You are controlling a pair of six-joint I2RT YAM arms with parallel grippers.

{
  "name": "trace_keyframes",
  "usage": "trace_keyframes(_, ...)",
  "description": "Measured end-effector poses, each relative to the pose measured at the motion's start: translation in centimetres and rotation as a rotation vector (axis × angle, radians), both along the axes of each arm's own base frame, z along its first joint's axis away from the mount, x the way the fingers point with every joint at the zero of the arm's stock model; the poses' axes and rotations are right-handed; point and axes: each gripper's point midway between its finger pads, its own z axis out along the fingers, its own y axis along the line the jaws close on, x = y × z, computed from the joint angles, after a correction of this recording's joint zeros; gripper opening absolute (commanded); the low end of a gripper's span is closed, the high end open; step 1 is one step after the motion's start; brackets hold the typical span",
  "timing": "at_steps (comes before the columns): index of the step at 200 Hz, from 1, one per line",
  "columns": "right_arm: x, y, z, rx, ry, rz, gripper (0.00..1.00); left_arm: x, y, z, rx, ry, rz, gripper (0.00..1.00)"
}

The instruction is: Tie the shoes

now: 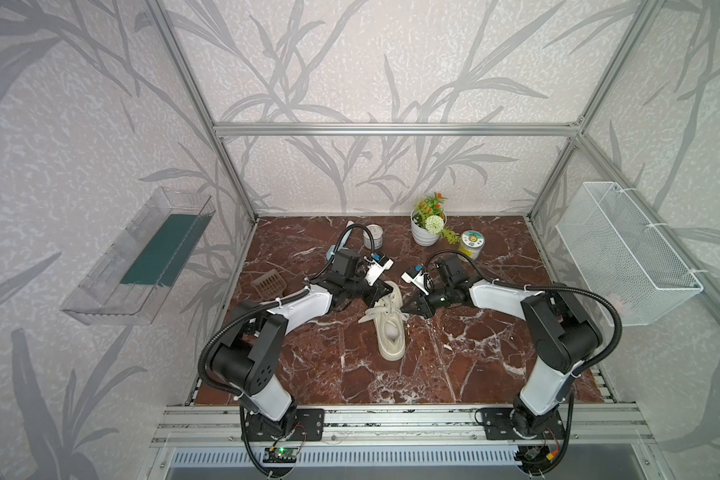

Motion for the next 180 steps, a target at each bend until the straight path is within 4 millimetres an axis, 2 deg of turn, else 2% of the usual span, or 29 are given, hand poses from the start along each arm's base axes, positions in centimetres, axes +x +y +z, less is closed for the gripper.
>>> trace_keyframes(79, -1.2, -1.0, -0.4, -0.022, 0.005, -0.031, 0.0, 0.5, 0.8, -0.1, 0.007, -0.003, 0.033, 0.0)
trace_keyframes(126, -1.5, -1.6, 0.2, -0.031, -0.025, -0.056, 0.0, 0.5, 1.1, -0.4, 0.01, 0.003, 0.041, 0.0)
trace_keyframes(180, -1.9, -2.5, -1.1, -0.076, 0.006, -0.089, 0.0, 0.8, 1.5, -0.5, 0.021, -0.002, 0.06, 0.0)
